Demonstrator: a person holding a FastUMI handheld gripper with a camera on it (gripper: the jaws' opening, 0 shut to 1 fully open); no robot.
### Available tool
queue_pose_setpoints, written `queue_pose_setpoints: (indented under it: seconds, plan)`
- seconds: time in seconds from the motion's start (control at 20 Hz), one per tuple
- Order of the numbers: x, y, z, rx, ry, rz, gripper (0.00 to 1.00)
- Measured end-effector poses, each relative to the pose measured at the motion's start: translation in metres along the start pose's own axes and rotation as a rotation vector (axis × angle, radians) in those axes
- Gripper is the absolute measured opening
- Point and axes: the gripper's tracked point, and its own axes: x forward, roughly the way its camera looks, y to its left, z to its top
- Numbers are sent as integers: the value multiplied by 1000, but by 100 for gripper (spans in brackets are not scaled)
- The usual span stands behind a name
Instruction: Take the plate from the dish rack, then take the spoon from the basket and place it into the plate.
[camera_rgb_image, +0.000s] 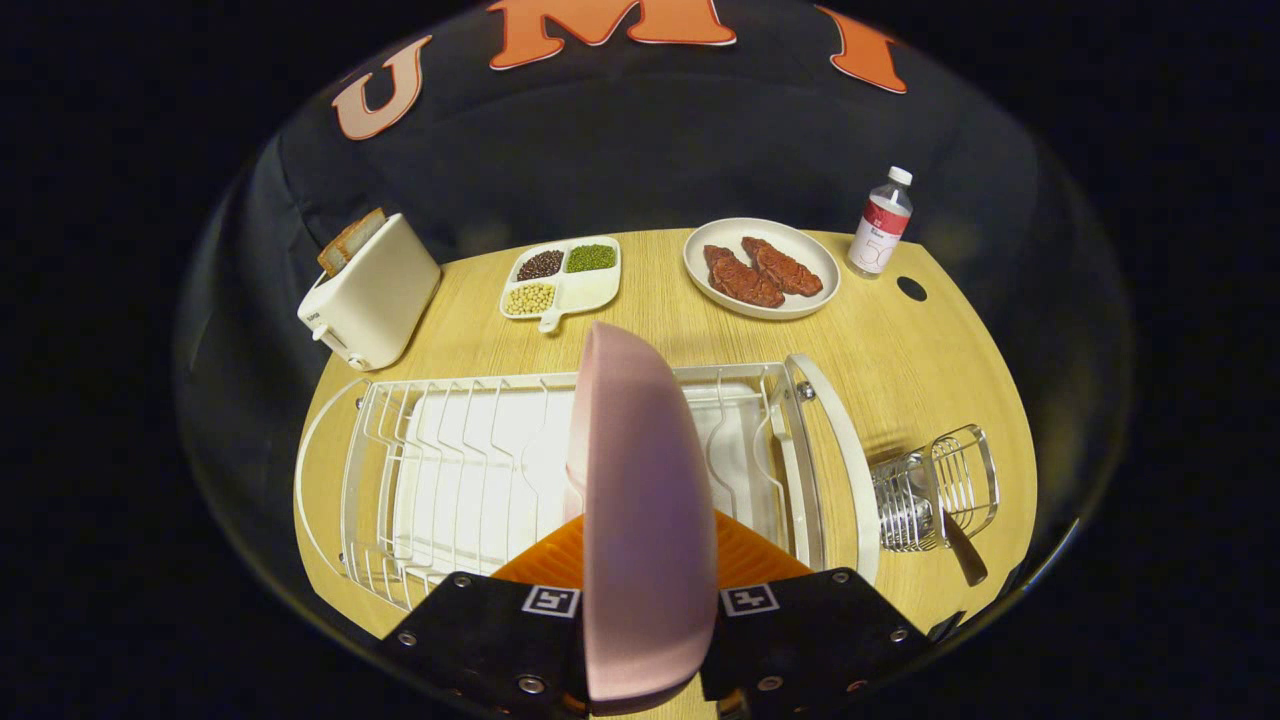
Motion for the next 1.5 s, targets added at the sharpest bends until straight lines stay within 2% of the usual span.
queue_pose_setpoints:
  seconds: [0.3, 0.4, 0.55, 0.65, 0.95, 1.2, 1.5]
  plan:
    - [-23, -15, 29, 30, -97, -69, 34]
    - [-33, -17, 33, 21, -126, -57, 33]
    - [-57, -6, 35, 53, -149, 32, 33]
    - [-74, -11, 37, 46, -189, 51, 32]
    - [-110, -27, 1, -7, -251, 92, 31]
    - [-126, -37, -43, -29, -236, 171, 29]
    - [-113, -51, -104, -62, -185, 203, 28]
